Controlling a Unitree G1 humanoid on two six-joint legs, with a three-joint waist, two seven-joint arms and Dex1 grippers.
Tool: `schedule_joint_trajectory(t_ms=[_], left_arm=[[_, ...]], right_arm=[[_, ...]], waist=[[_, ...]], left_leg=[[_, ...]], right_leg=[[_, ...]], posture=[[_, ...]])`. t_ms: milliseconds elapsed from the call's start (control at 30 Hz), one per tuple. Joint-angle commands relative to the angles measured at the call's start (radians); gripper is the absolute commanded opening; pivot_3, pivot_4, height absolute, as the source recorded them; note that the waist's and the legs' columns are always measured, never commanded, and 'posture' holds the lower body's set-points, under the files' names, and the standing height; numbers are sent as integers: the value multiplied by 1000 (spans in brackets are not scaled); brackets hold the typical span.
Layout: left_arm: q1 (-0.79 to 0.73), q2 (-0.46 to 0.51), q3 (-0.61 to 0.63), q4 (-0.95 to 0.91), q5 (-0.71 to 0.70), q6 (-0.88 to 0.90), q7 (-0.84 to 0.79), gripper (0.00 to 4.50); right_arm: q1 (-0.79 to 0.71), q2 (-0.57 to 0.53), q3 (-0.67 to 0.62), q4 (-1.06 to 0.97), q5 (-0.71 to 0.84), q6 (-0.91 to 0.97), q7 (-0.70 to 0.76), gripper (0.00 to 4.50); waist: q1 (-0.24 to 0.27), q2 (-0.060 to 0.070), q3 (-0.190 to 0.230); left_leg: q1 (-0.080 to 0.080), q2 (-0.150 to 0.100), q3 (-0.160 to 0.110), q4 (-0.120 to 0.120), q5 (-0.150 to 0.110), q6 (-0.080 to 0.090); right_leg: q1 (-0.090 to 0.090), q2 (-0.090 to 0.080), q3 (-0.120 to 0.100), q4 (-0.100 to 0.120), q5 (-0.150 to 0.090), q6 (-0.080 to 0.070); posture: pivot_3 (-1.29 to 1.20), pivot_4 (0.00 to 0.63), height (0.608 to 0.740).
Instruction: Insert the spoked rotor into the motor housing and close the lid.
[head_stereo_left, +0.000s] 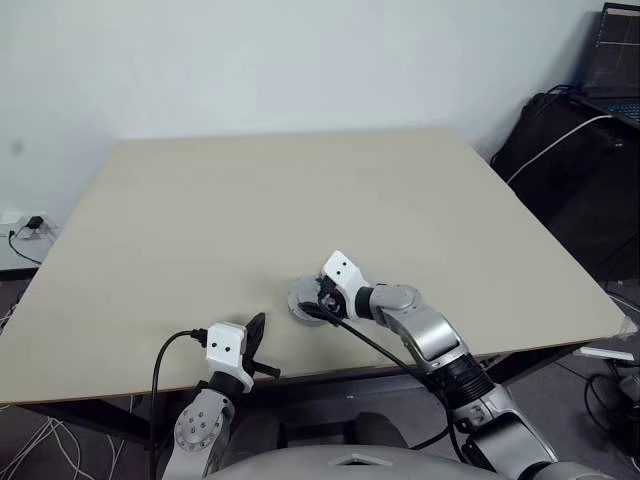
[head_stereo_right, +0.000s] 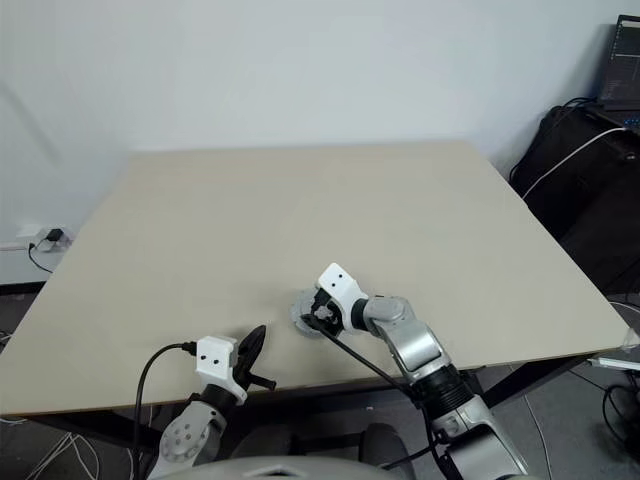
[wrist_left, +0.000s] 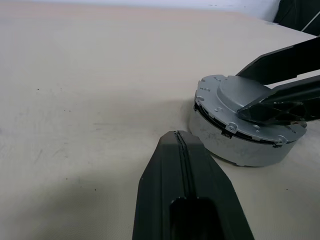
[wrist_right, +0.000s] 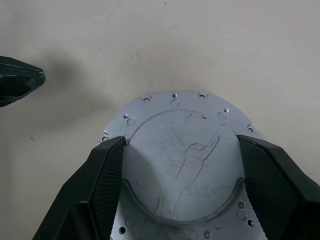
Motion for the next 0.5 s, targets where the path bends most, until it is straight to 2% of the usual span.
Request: schedule_joint_trajectory(t_ms=[33, 500], left_arm=[[-7, -4, -4, -15, 1, -15, 1, 0], [-8, -2, -1, -22, 4, -2, 8, 0]], right_arm=[[-25, -4, 18, -4, -23, 11, -6, 3193], [-66, 31, 22, 31, -43, 145, -59, 3193]], waist=[[0, 0, 0], [-2, 2, -4]], left_leg=[[0, 0, 0, 0, 0, 0], [1, 1, 0, 0, 0, 0]], right_leg=[[0, 0, 0, 0, 0, 0], [0, 0, 0, 1, 0, 1]], posture=[[0, 0, 740], [0, 0, 740]])
